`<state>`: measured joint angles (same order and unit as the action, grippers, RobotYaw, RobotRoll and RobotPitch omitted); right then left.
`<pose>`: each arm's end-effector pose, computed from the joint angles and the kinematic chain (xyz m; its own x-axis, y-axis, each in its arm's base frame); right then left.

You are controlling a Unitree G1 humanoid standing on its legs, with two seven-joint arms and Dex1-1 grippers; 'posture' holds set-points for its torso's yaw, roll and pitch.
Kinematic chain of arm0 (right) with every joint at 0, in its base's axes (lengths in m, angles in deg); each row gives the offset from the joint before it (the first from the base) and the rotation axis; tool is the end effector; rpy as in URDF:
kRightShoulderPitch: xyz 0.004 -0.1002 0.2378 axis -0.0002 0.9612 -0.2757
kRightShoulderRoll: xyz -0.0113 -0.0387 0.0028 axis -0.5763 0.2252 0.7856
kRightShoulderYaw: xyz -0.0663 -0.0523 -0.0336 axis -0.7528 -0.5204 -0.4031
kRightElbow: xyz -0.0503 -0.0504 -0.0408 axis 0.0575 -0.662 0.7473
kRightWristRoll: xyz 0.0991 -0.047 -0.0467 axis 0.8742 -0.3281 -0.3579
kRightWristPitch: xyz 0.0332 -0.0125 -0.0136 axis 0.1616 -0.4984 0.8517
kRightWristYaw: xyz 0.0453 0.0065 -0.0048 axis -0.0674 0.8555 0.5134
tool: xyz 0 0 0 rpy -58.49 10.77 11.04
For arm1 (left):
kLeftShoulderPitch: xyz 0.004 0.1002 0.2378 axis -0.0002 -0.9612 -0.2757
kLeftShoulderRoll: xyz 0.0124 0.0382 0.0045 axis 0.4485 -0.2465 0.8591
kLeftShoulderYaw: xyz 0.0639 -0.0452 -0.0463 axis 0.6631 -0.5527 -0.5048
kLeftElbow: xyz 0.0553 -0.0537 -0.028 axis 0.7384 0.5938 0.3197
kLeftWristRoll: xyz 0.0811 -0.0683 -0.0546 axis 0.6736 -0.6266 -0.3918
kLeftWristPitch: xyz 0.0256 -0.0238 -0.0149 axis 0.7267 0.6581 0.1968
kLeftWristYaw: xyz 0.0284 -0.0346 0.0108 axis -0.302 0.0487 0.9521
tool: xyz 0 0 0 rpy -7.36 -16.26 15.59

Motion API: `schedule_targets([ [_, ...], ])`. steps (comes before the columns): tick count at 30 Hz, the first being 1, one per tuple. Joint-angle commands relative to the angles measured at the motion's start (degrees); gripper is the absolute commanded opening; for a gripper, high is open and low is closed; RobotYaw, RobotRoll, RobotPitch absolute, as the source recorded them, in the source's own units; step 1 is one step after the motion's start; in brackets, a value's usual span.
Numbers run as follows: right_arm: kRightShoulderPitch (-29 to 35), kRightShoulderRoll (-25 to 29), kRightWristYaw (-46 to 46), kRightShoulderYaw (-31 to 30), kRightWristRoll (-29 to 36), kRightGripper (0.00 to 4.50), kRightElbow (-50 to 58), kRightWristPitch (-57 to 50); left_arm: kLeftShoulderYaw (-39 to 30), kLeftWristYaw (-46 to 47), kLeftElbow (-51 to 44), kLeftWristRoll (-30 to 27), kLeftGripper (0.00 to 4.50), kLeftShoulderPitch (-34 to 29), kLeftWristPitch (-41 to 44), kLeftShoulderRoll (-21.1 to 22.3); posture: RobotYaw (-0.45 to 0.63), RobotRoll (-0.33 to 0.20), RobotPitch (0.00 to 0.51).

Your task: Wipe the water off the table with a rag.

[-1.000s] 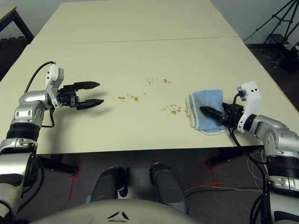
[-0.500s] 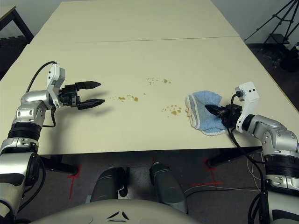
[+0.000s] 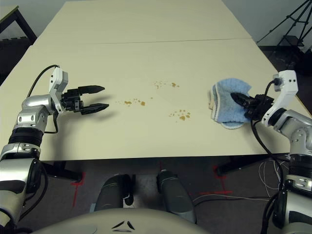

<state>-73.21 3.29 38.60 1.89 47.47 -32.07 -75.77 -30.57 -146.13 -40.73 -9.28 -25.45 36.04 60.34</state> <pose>0.2400 -0.3433 0.1683 0.8922 0.4078 -0.1939 -0.3405 0.8896 0.3044 0.3188 0.2856 0.1437 0.3749 -0.9110 -0.1720 0.9269 0.3647 0.0887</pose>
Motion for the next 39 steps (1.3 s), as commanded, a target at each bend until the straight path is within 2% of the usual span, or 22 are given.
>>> schedule_targets([
  [1,1.4,0.1,-0.8,0.8,2.2,0.02,4.2,-3.0,0.8,-0.5,1.3,1.0,4.50,0.8,-0.4,0.1,-0.37,0.000,0.103],
  [7,3.6,-2.1,-2.5,-0.5,4.0,0.02,9.2,-6.7,0.5,-0.5,1.6,1.1,4.50,1.1,-0.5,0.2,-0.36,0.000,0.109],
  [15,5.9,-8.2,-5.5,-5.3,3.1,0.02,12.1,-7.4,0.4,-0.5,0.6,0.9,4.50,0.4,-0.2,0.6,-0.34,0.000,0.121],
  [26,6.7,-20.4,-10.0,-15.9,1.0,0.02,15.0,-6.2,0.2,-0.3,-0.8,0.6,4.50,-0.6,0.4,0.8,-0.33,0.000,0.130],
  [39,6.3,-25.2,-10.8,-22.2,1.3,0.02,18.2,-8.6,0.1,-0.4,-1.2,0.5,4.50,-1.6,0.5,0.9,-0.32,0.000,0.137],
])
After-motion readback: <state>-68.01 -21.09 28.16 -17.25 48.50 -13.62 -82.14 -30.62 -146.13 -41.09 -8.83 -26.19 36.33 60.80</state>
